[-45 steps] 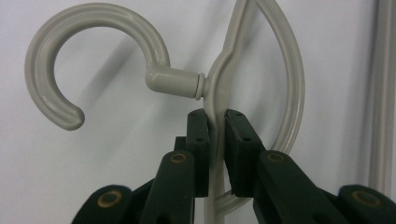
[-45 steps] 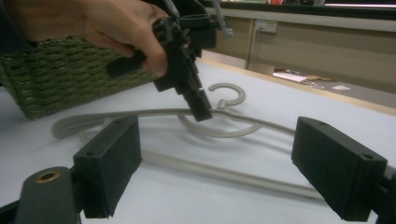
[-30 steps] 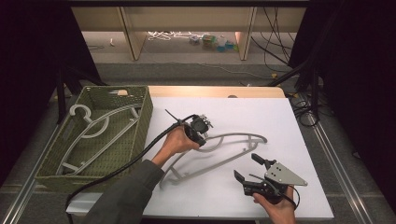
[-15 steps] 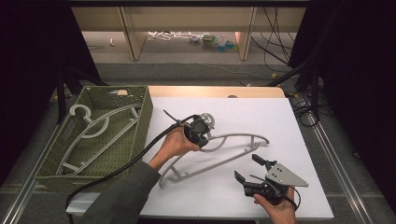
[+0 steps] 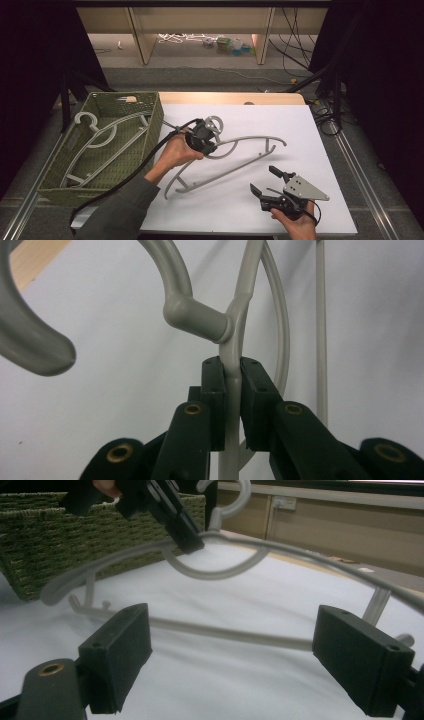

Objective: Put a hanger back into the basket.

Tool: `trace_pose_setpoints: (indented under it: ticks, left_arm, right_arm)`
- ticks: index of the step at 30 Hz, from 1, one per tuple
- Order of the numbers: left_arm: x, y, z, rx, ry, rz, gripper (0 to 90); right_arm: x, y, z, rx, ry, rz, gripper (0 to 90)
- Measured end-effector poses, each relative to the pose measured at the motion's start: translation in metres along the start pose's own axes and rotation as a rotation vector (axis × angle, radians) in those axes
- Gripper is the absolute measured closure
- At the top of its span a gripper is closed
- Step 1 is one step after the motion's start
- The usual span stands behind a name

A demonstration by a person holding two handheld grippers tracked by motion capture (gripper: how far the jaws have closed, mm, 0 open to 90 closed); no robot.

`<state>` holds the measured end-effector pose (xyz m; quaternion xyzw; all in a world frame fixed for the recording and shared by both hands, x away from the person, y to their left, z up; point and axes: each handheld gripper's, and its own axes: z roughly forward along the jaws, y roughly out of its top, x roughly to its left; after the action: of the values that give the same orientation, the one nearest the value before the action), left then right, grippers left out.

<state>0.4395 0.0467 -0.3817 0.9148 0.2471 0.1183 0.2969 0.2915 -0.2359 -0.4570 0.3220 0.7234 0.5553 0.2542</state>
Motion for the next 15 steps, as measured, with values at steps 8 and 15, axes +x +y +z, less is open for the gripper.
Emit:
trace_pose_setpoints:
  ticks: [8,15]
  left_arm:
    - [0.02,-0.004,-0.037,-0.072,-0.022,-0.076,81.6]
    - [0.037,-0.006,-0.073,-0.154,-0.034,-0.136,81.5]
  right_arm:
    - [0.001,0.0,0.001,-0.007,0.009,-0.001,16.6]
    - [0.002,0.0,0.001,-0.012,0.007,0.001,16.5]
